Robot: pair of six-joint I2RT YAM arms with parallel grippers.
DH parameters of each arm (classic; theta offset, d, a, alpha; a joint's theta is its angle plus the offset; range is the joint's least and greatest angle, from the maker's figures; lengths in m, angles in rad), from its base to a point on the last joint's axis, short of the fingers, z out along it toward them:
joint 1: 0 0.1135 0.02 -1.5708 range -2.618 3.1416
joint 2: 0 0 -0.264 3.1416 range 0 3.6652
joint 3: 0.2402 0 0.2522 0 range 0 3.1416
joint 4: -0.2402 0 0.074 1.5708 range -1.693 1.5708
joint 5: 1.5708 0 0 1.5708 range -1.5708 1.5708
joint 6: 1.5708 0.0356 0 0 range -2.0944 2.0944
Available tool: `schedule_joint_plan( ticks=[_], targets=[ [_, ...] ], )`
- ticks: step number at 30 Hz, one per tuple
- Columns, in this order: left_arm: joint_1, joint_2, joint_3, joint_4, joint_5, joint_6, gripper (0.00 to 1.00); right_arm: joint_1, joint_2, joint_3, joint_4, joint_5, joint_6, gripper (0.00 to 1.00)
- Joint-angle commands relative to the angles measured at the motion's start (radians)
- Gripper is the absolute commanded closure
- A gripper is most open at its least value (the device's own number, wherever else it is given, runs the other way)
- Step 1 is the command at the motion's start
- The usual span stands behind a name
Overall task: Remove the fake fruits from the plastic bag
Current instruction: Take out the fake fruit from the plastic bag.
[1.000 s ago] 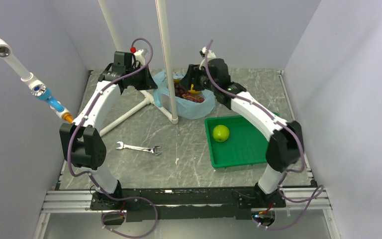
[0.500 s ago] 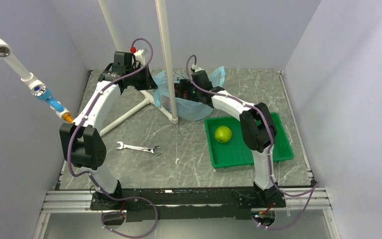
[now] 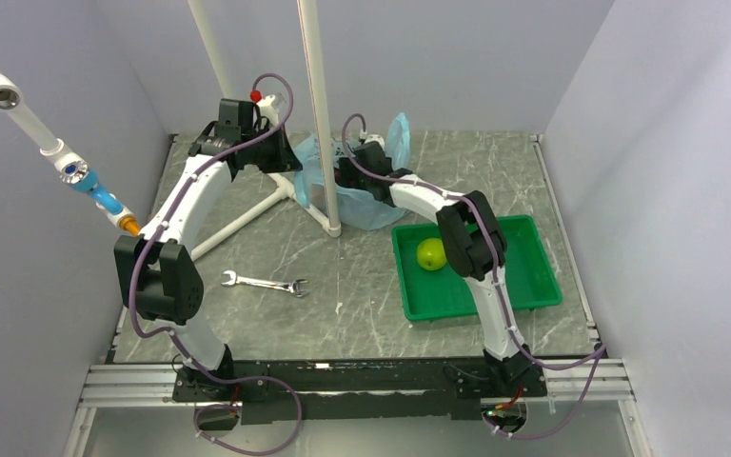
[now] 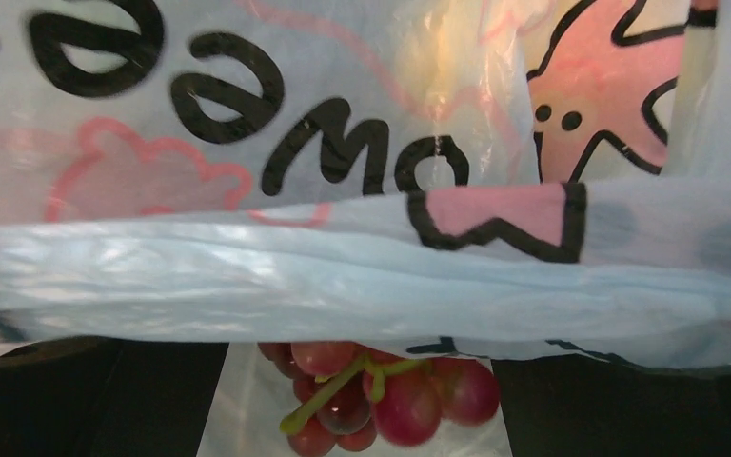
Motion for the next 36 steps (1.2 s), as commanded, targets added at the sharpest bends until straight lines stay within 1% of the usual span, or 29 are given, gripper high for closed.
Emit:
schedule_joint_plan(
  ticks=[1, 6, 9, 12, 14, 15, 19, 22, 27, 33, 36],
  targets=[
    [-0.005, -0.04, -0.003, 0.037, 0.025, -0.001, 1.0, 0.019, 0.052, 0.014, -0.014, 0.07, -0.029, 0.04],
    [-0.008, -0.038, -0.003, 0.039, 0.026, -0.001, 1.0, 0.049, 0.112, 0.05, -0.041, 0.097, -0.061, 0.13],
    [-0.01, -0.037, -0.003, 0.037, 0.021, 0.001, 1.0, 0.05, 0.142, 0.079, -0.045, 0.076, -0.061, 0.21],
    [-0.011, -0.035, -0.003, 0.036, 0.018, 0.002, 1.0, 0.047, 0.148, 0.105, -0.049, 0.074, -0.064, 0.39],
    [-0.013, -0.032, -0.003, 0.035, 0.018, 0.002, 1.0, 0.043, 0.127, 0.102, -0.039, 0.064, -0.066, 0.55],
    [-0.013, -0.031, -0.002, 0.036, 0.019, 0.001, 1.0, 0.042, 0.105, 0.09, -0.021, 0.058, -0.068, 0.6],
    [-0.014, -0.027, -0.001, 0.036, 0.021, 0.001, 1.0, 0.032, -0.01, 0.024, 0.06, 0.017, -0.08, 0.76],
    [-0.015, -0.028, -0.001, 0.033, 0.017, 0.003, 1.0, 0.03, -0.075, 0.005, 0.081, -0.018, -0.1, 0.82],
    [-0.014, -0.028, -0.001, 0.035, 0.016, 0.003, 1.0, 0.023, -0.161, -0.041, 0.105, -0.021, -0.109, 0.93],
    [-0.017, -0.025, -0.002, 0.035, 0.013, 0.002, 1.0, 0.016, -0.26, -0.097, 0.12, -0.059, -0.108, 0.95],
    [-0.018, -0.023, -0.001, 0.034, 0.015, 0.0, 1.0, 0.017, -0.312, -0.126, 0.117, -0.084, -0.116, 0.99]
  ],
)
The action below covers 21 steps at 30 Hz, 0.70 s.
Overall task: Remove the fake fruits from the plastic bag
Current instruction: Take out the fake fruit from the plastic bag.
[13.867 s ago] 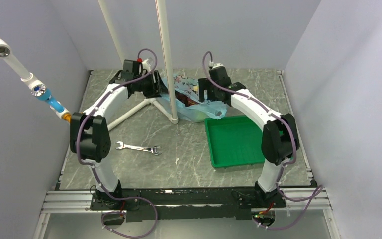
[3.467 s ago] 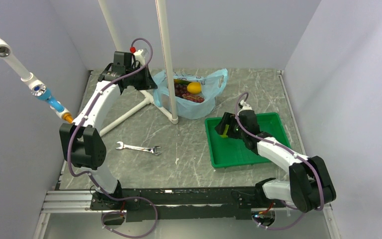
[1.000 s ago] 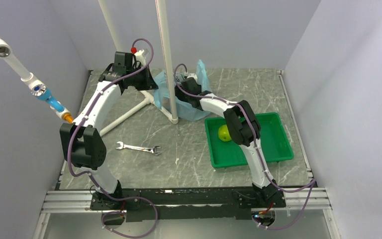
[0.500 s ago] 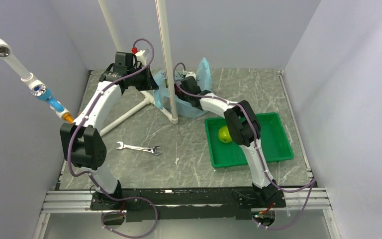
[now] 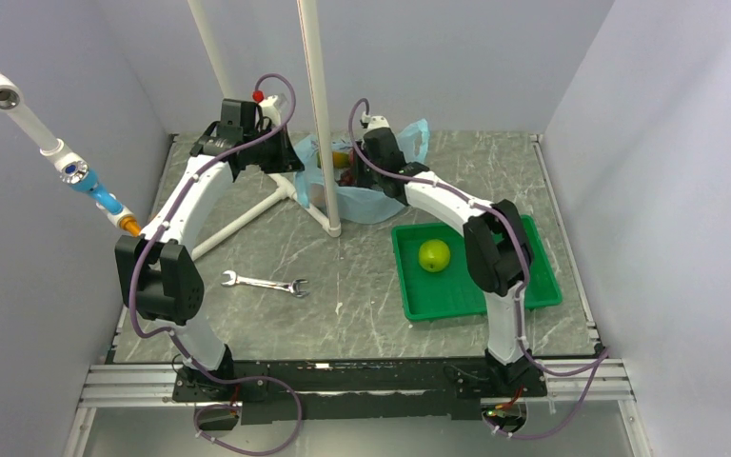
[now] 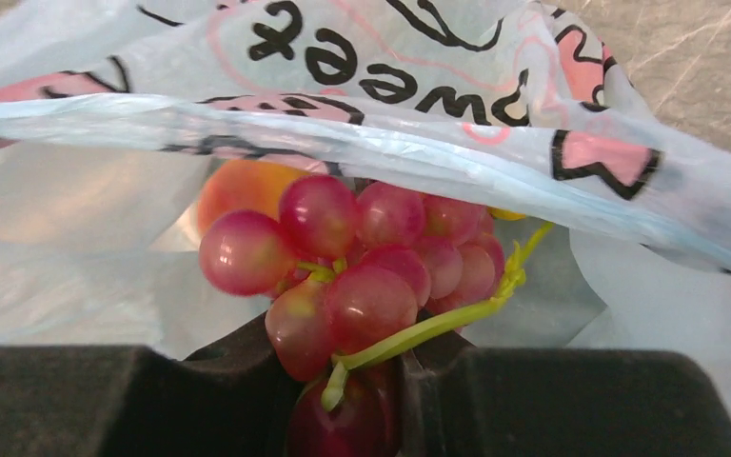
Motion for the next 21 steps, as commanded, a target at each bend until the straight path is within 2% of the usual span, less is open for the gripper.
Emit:
schedule_joint_plan(
  ticks=[1, 8, 21],
  targets=[
    [-0.008, -0.023, -0.001, 0.032, 0.016, -0.001, 1.0, 0.0, -0.129, -0.038, 0.068, -0.053, -0.02, 1.0],
    [-0.008, -0.022, -0.001, 0.032, 0.014, 0.001, 1.0, -0.001, -0.244, -0.096, 0.046, -0.088, -0.032, 1.0],
    [-0.015, -0.011, -0.001, 0.028, 0.002, 0.008, 1.0, -0.005, -0.414, -0.078, 0.004, -0.128, -0.035, 1.0]
  ],
)
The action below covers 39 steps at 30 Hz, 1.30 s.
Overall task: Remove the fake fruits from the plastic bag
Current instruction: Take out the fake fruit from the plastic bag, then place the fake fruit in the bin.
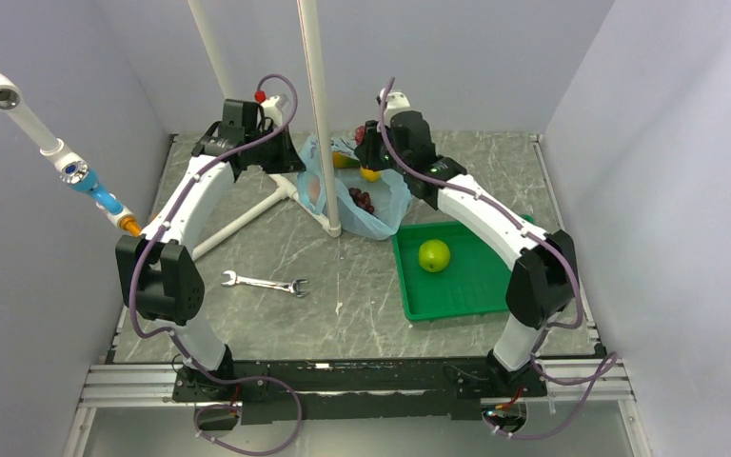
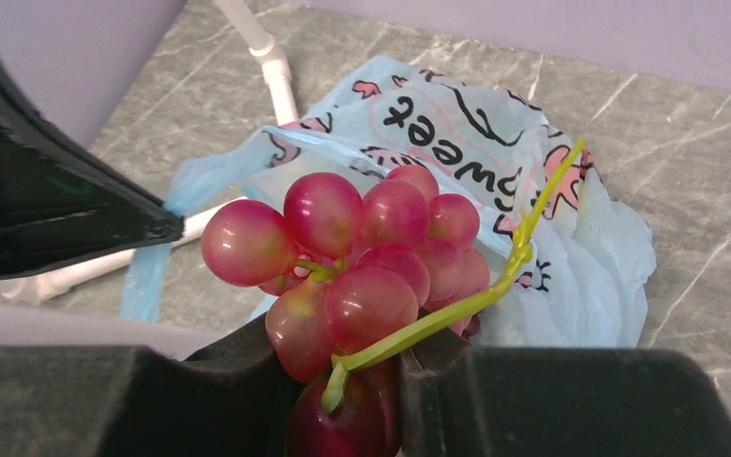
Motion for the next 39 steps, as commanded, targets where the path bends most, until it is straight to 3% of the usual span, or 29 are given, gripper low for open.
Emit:
schedule_joint_plan(
  ticks=[1, 7, 12, 20, 25, 31, 35, 39],
  targets=[
    [-0.009, -0.01, -0.001, 0.028, 0.0, 0.008, 1.0, -0.007, -0.119, 0.004, 0.019, -0.023, -0.007, 1.0],
    [-0.011, -0.006, 0.001, 0.025, 0.002, 0.008, 1.0, -0.059, -0.345, -0.165, 0.003, 0.083, -0.035, 1.0],
    [-0.015, 0.0, 0.004, 0.023, 0.005, 0.008, 1.0, -0.269, -0.58, -0.358, 0.003, -0.044, 0.063, 1.0],
    [-0.027, 0.004, 0.005, 0.022, 0.005, 0.007, 1.0, -0.423, -0.833, -0.653, -0.123, 0.124, 0.097, 1.0],
    [-0.037, 0.004, 0.007, 0.017, -0.004, 0.011, 1.0, -0.462, -0.824, -0.784, -0.155, 0.093, 0.167, 1.0],
    [-0.046, -0.003, 0.008, 0.011, -0.025, 0.023, 1.0, -0.471, -0.684, -0.893, -0.096, 0.029, 0.25, 1.0],
    [-0.056, -0.004, 0.011, 0.003, -0.047, 0.033, 1.0, -0.476, -0.59, -0.876, -0.1, 0.008, 0.278, 0.9],
    [-0.061, -0.007, 0.013, -0.001, -0.059, 0.037, 1.0, -0.477, -0.597, -0.884, -0.091, 0.009, 0.291, 0.69]
  ],
)
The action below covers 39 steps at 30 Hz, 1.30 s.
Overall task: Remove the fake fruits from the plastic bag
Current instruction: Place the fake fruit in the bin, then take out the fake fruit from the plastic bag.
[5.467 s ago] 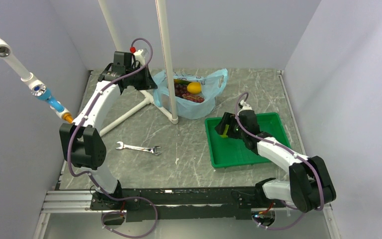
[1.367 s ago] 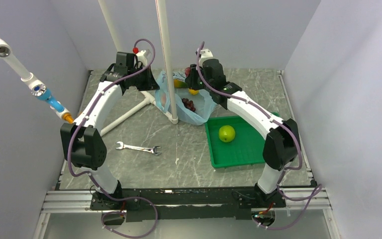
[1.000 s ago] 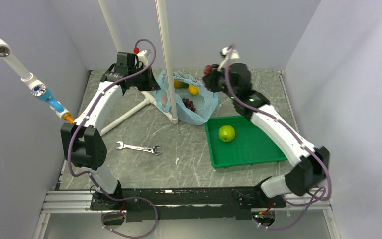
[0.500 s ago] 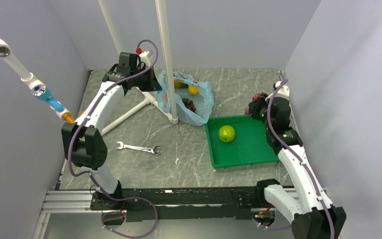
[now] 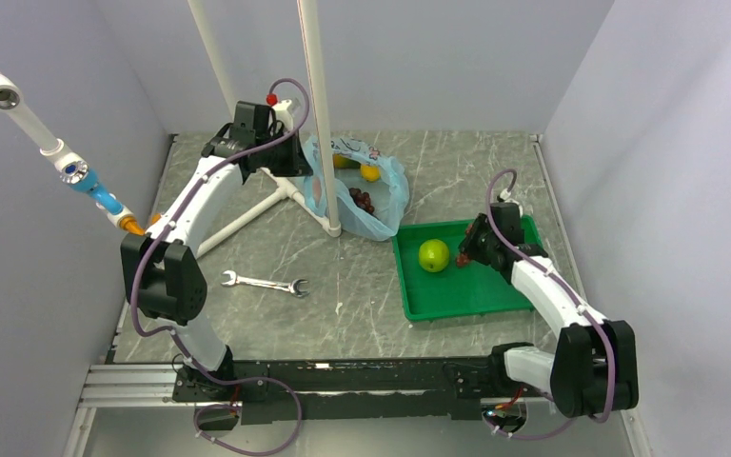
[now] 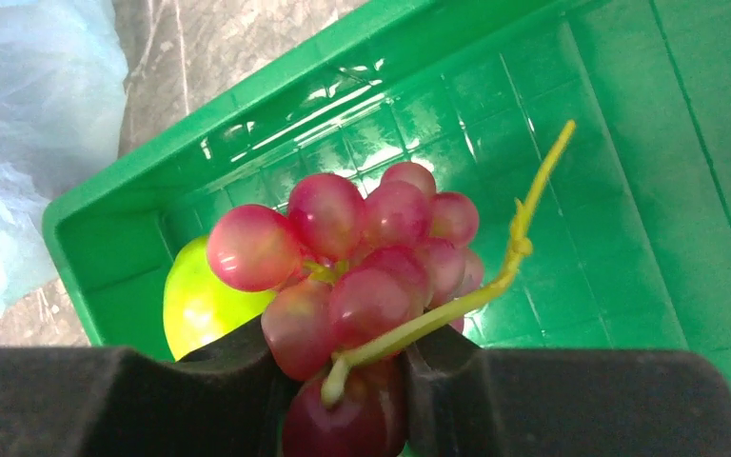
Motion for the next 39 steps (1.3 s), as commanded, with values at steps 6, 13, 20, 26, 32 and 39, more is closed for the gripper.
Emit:
schedule_joint_plan(
  ticks=[6, 13, 20, 26, 32, 39],
  targets=[
    [-0.011, -0.014, 0.017, 0.0, -0.028, 0.027, 1.0, -0.006, -0.067, 0.006, 0.039, -0.015, 0.05, 0.34],
    [-0.011, -0.013, 0.018, 0.0, -0.032, 0.03, 1.0, 0.049, -0.132, 0.059, 0.085, -0.042, 0.001, 0.25],
    [-0.011, -0.013, 0.018, -0.004, -0.043, 0.035, 1.0, 0.382, -0.067, 0.313, 0.065, 0.163, -0.133, 0.26],
    [-0.011, -0.012, 0.019, -0.006, -0.046, 0.037, 1.0, 0.645, -0.016, 0.394, 0.278, 0.17, -0.267, 0.3],
    [-0.011, -0.018, 0.019, -0.006, -0.047, 0.037, 1.0, 0.649, 0.241, 0.581, 0.256, 0.092, -0.215, 0.45],
    [-0.011, -0.026, 0.02, -0.008, -0.053, 0.043, 1.0, 0.625, 0.526, 0.835, 0.149, 0.176, -0.181, 0.64]
  ],
)
